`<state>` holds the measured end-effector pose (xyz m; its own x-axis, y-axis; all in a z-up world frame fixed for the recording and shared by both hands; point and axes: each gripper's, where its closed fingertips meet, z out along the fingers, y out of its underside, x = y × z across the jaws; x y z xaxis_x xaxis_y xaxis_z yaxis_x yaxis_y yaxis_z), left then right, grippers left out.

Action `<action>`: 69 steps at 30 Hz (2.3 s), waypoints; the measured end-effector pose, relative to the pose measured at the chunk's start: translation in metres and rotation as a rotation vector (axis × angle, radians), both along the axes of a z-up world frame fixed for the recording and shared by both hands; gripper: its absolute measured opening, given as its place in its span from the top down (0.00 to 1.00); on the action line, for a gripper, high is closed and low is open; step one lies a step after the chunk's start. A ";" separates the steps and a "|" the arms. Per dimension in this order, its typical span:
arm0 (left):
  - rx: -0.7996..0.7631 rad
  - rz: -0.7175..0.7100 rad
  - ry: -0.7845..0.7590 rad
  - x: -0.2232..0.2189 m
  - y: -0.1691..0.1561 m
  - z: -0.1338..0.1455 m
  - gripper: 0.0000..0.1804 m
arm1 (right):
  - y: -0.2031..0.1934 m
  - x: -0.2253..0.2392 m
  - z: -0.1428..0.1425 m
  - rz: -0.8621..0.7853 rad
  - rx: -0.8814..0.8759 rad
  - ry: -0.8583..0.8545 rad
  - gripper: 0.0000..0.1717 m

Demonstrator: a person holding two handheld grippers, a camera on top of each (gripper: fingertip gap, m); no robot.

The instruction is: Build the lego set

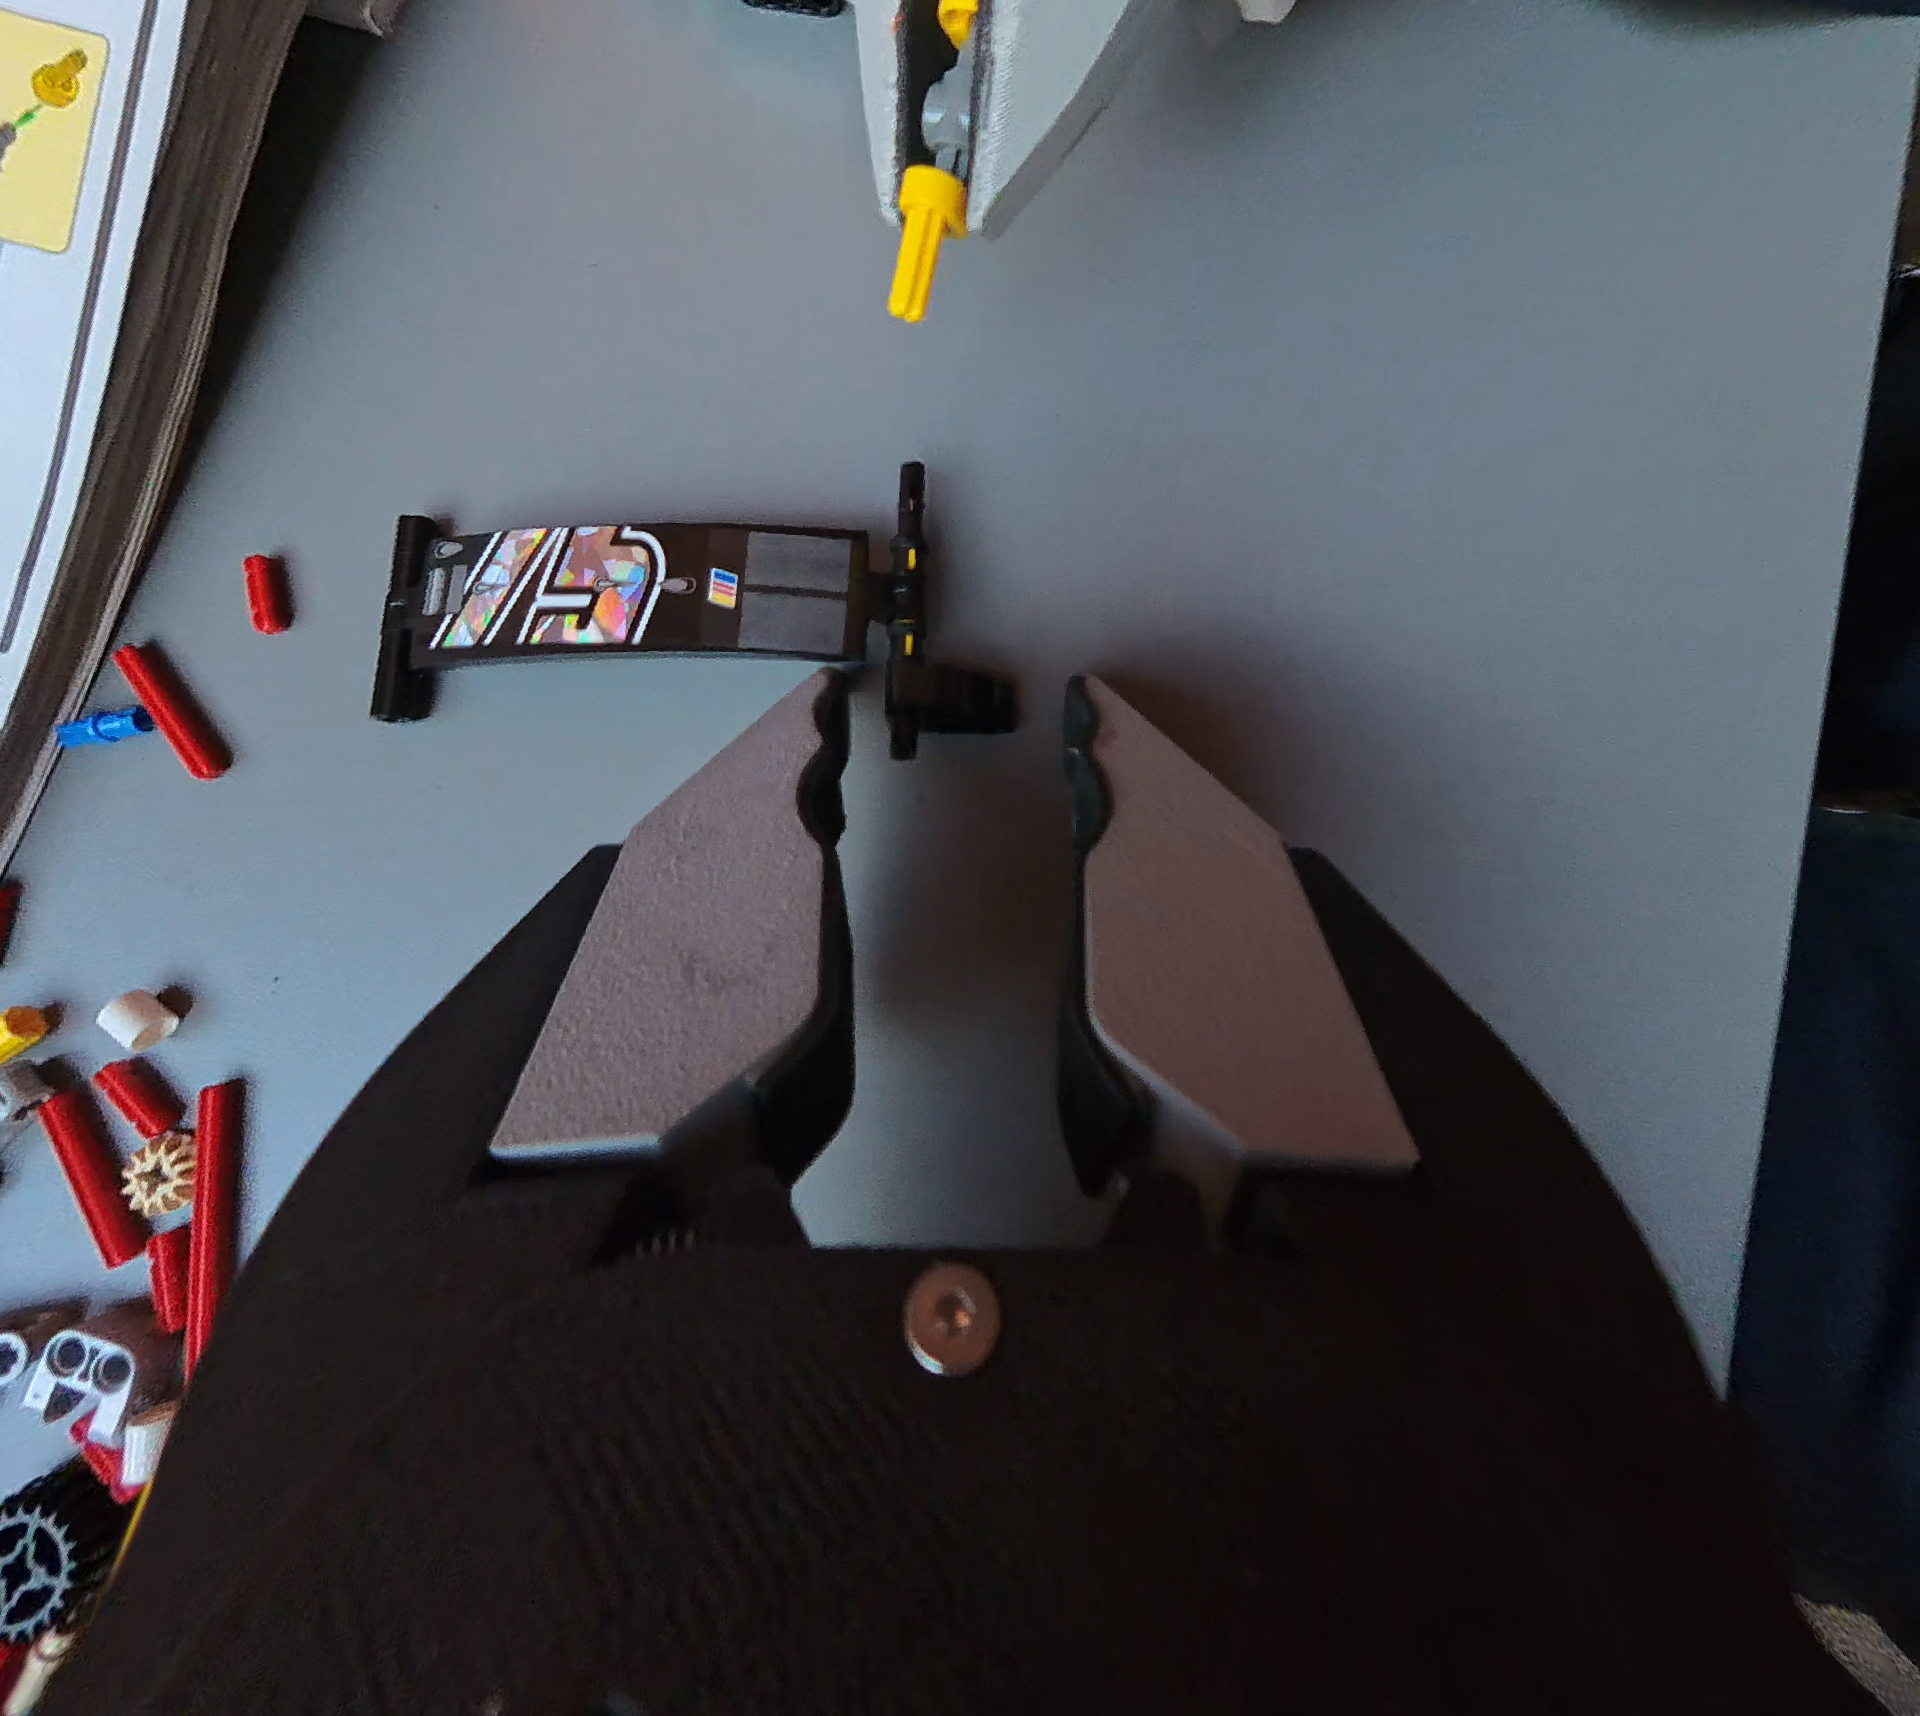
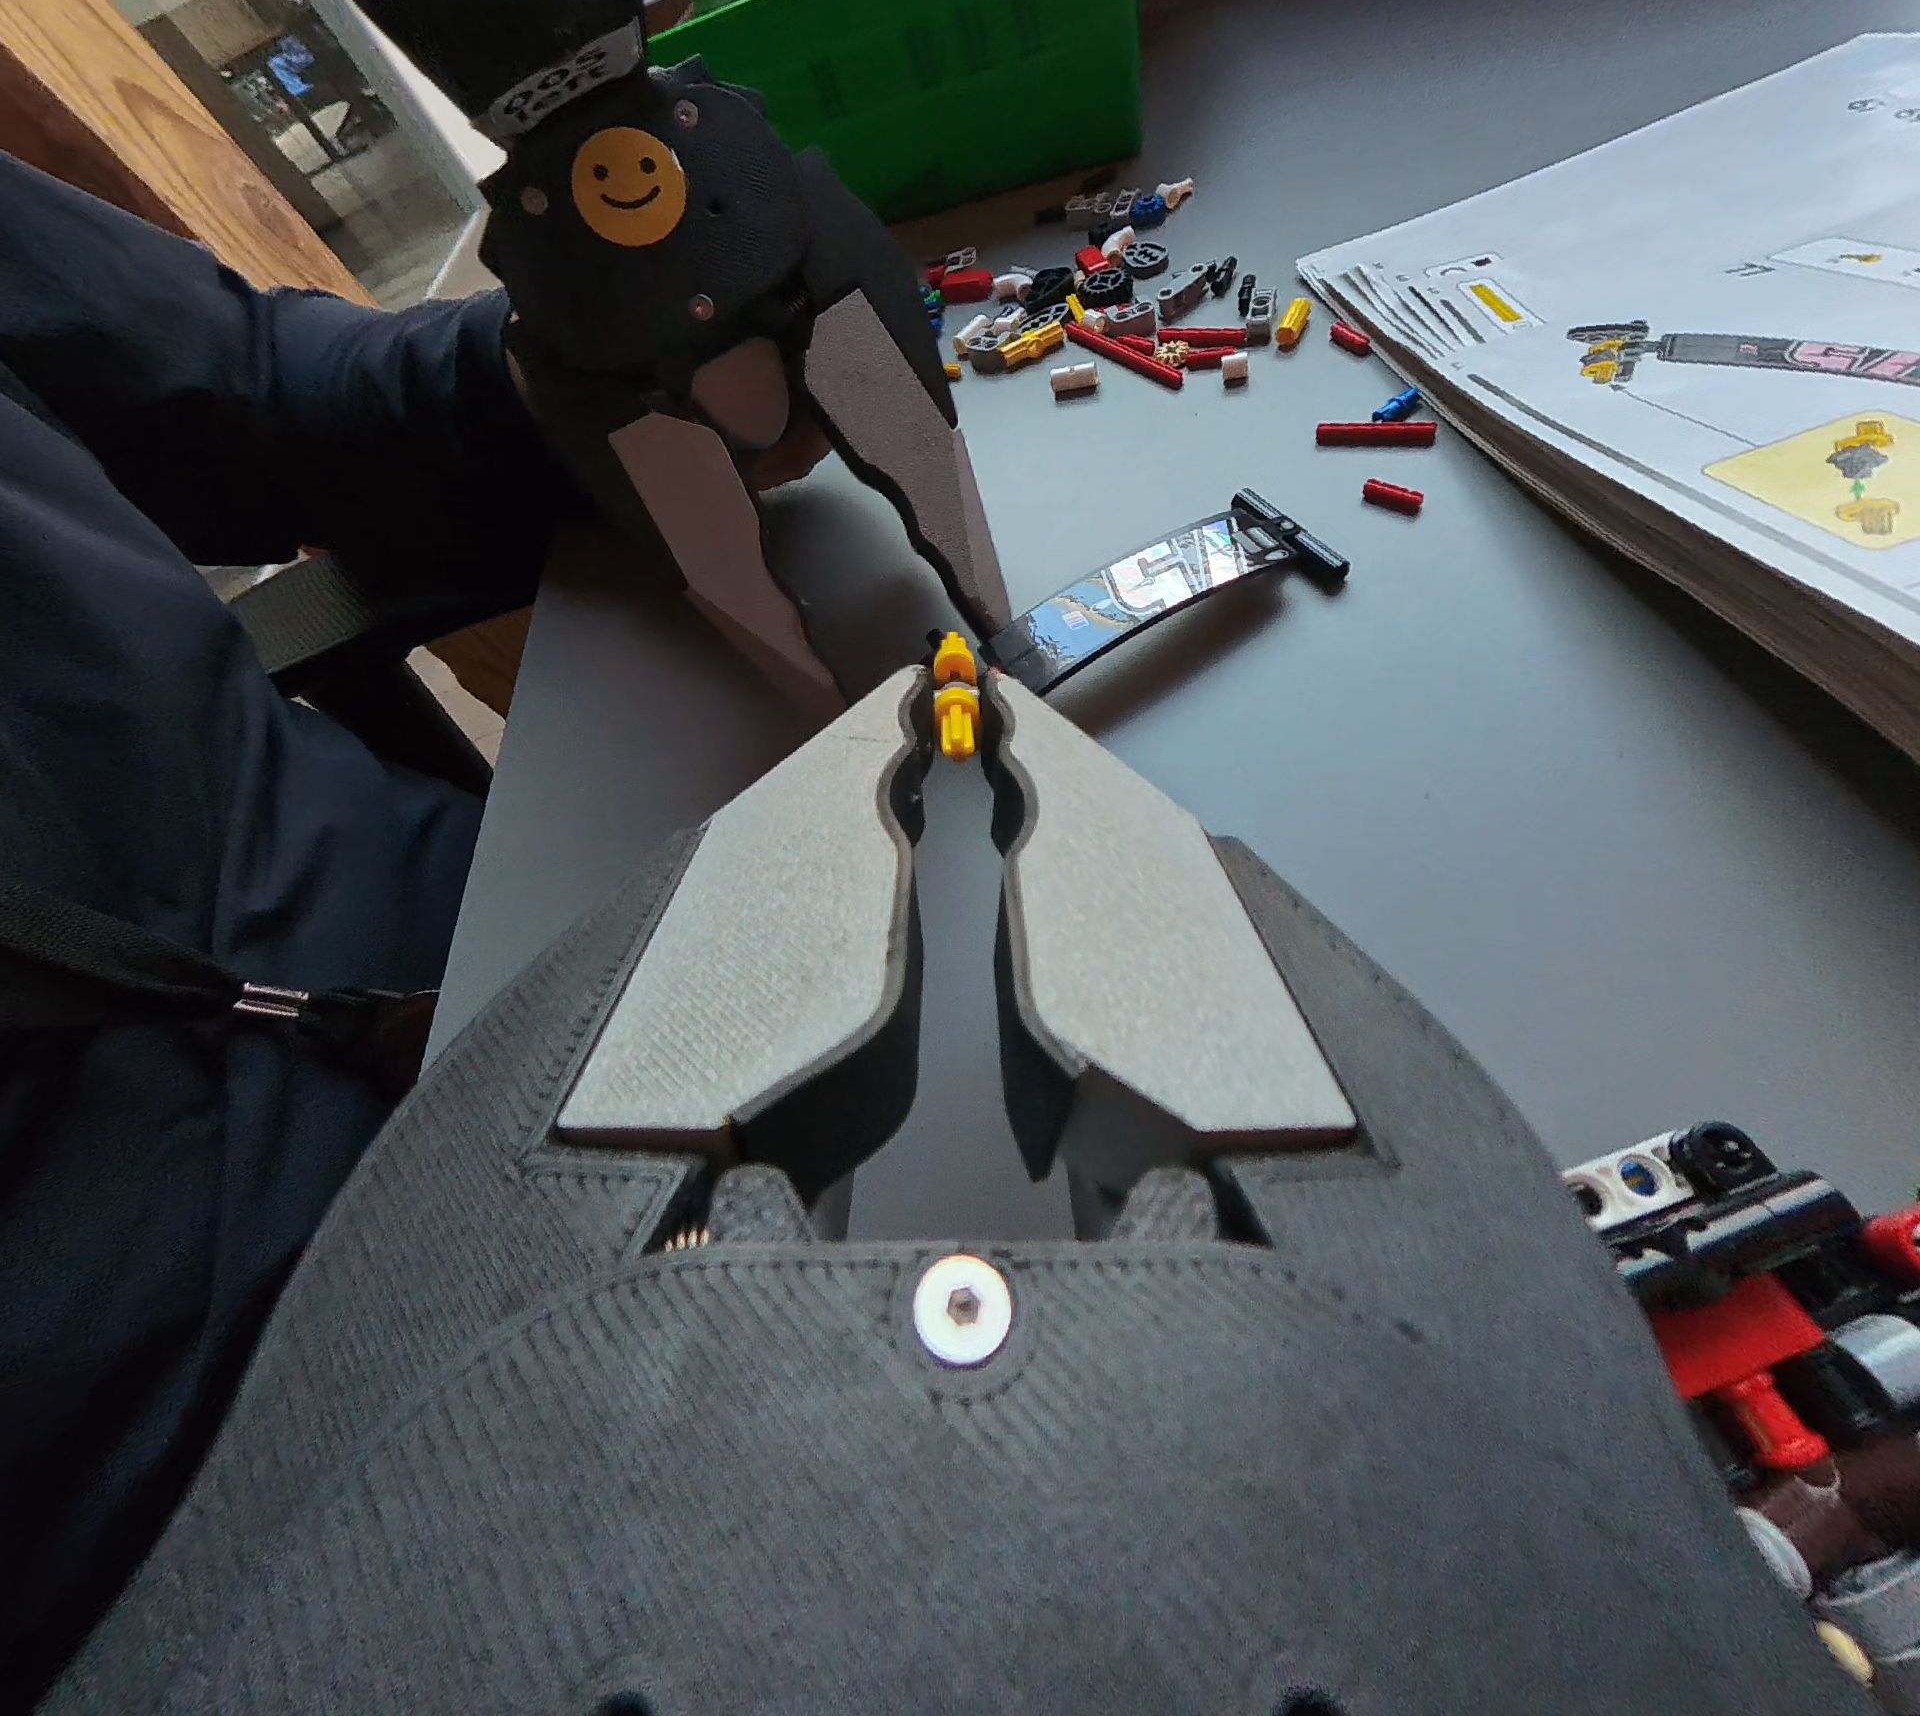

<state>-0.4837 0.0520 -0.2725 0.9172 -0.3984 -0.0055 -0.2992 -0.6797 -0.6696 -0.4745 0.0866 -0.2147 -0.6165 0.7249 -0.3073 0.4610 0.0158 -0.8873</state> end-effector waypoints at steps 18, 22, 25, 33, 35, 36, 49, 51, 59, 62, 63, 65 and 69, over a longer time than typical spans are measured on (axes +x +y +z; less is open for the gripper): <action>0.109 -0.081 -0.645 0.007 -0.003 0.048 0.88 | -0.026 0.004 -0.014 0.039 -0.082 -0.148 0.97; 0.108 -0.134 -0.740 0.016 -0.005 0.057 0.88 | -0.033 0.003 -0.006 0.064 -0.210 -0.174 0.97; 0.094 -0.157 -0.740 0.023 -0.004 0.056 0.88 | -0.032 0.004 -0.005 0.080 -0.220 -0.178 0.97; 0.059 -0.160 -0.767 0.024 -0.004 0.054 0.88 | -0.035 0.007 -0.008 0.119 -0.143 -0.152 0.97; 0.056 -0.161 -0.767 0.025 -0.004 0.053 0.88 | -0.035 0.007 -0.009 0.123 -0.114 -0.139 0.97; 0.058 -0.161 -0.767 0.025 -0.005 0.053 0.88 | -0.035 0.007 -0.008 0.123 -0.115 -0.136 0.97; 0.031 -0.172 -0.852 0.029 -0.008 0.056 0.89 | -0.039 0.012 -0.005 0.169 0.027 0.004 0.97; 0.014 -0.157 -0.821 0.030 -0.007 0.051 0.89 | -0.039 0.012 -0.010 0.159 0.034 -0.029 0.97; 0.009 -0.066 -0.814 0.021 -0.002 0.046 0.89 | -0.036 0.003 -0.017 0.073 -0.025 -0.133 0.97; 0.011 -0.043 -0.804 0.019 0.000 0.044 0.89 | -0.036 0.000 -0.019 0.067 -0.077 -0.182 0.97; 0.017 -0.041 -0.814 0.018 0.000 0.046 0.89 | -0.036 0.000 -0.018 0.074 -0.105 -0.194 0.97; 0.019 -0.043 -0.844 0.018 -0.001 0.048 0.89 | -0.037 0.000 -0.016 0.092 -0.132 -0.203 0.97; 0.014 -0.059 -0.890 0.021 -0.002 0.051 0.90 | -0.038 0.002 -0.013 0.134 0.006 -0.076 0.97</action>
